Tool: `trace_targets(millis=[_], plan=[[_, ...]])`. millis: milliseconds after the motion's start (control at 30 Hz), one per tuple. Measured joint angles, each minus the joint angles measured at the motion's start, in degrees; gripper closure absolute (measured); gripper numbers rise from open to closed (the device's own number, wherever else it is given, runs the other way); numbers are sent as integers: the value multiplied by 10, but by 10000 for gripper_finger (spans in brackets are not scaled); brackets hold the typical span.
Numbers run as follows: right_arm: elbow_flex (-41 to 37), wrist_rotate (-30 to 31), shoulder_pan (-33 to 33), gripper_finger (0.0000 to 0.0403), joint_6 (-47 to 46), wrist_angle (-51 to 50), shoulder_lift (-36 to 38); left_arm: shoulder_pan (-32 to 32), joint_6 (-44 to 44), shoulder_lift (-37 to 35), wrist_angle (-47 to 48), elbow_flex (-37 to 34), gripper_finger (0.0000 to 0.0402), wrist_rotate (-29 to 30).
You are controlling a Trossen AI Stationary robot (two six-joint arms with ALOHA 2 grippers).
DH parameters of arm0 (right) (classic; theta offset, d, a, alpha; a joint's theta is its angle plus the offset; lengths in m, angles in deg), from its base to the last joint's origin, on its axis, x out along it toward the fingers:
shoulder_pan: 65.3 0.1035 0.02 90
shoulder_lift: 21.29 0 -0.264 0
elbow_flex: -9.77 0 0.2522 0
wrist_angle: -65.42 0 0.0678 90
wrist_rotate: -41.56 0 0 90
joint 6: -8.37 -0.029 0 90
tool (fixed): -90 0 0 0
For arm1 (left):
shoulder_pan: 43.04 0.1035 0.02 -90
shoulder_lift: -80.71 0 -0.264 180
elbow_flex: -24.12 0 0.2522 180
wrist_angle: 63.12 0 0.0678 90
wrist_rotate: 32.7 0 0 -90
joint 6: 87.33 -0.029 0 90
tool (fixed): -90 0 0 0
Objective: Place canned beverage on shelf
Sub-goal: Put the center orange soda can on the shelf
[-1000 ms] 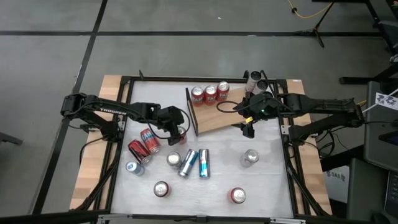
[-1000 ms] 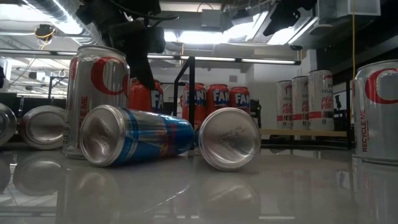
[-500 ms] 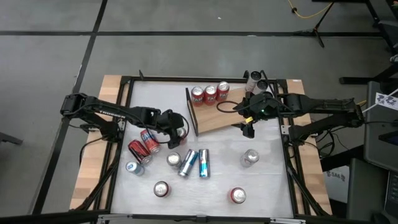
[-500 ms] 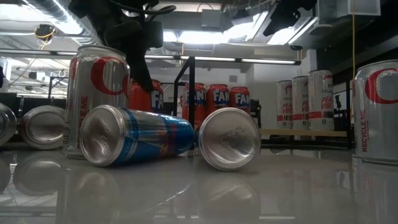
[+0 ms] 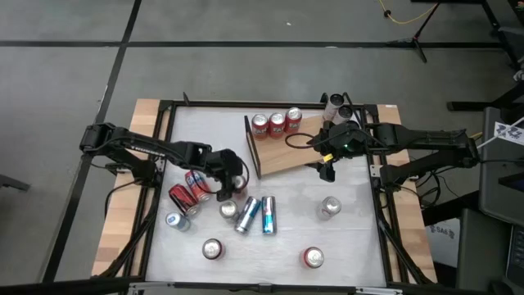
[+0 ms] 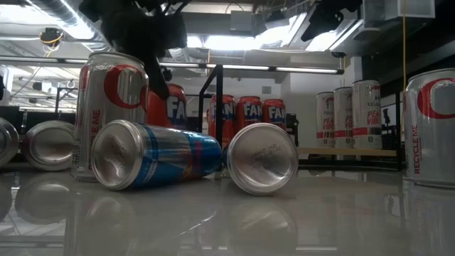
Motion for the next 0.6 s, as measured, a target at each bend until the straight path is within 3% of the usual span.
trace_targets(millis=[333, 600], plan=[[0, 0, 0, 61, 0, 0, 0, 20, -221, 0, -19, 0, 128, -83], [0, 0, 0, 61, 0, 0, 0, 38, -322, -1, 27, 0, 121, -97]])
